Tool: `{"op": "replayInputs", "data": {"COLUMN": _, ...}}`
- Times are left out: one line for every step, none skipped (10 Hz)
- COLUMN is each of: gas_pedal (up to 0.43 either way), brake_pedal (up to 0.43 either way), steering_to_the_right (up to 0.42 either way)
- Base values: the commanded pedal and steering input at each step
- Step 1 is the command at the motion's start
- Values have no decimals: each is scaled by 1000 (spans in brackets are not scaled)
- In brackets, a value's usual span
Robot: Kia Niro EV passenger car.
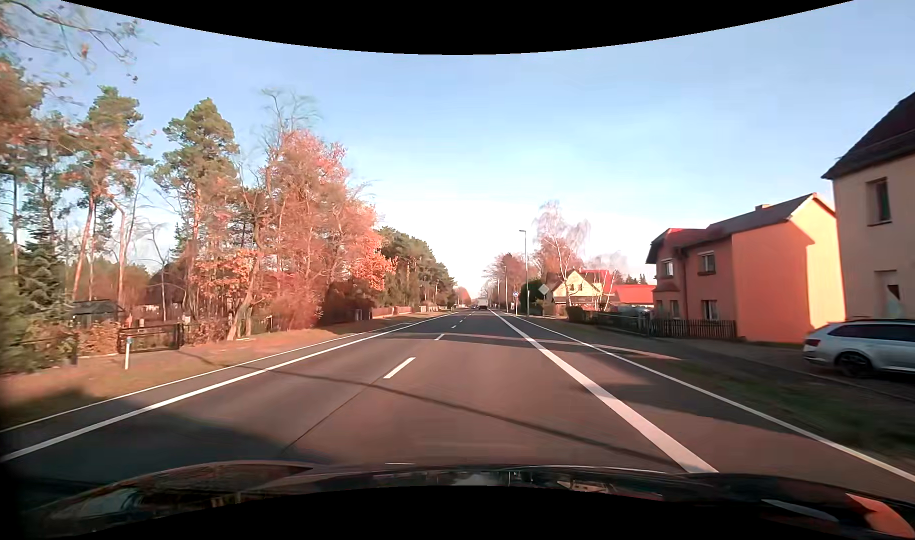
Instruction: Follow the waypoints while adhering to traffic rules and regulations
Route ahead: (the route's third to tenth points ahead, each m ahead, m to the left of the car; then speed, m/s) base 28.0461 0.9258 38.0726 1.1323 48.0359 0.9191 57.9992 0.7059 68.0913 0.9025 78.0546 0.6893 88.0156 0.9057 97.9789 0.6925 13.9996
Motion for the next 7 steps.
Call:
{"op": "replayInputs", "data": {"gas_pedal": 118, "brake_pedal": 0, "steering_to_the_right": -1}}
{"op": "replayInputs", "data": {"gas_pedal": 118, "brake_pedal": 0, "steering_to_the_right": -1}}
{"op": "replayInputs", "data": {"gas_pedal": 118, "brake_pedal": 0, "steering_to_the_right": -1}}
{"op": "replayInputs", "data": {"gas_pedal": 118, "brake_pedal": 0, "steering_to_the_right": -1}}
{"op": "replayInputs", "data": {"gas_pedal": 118, "brake_pedal": 0, "steering_to_the_right": -2}}
{"op": "replayInputs", "data": {"gas_pedal": 118, "brake_pedal": 0, "steering_to_the_right": -1}}
{"op": "replayInputs", "data": {"gas_pedal": 118, "brake_pedal": 0, "steering_to_the_right": -1}}
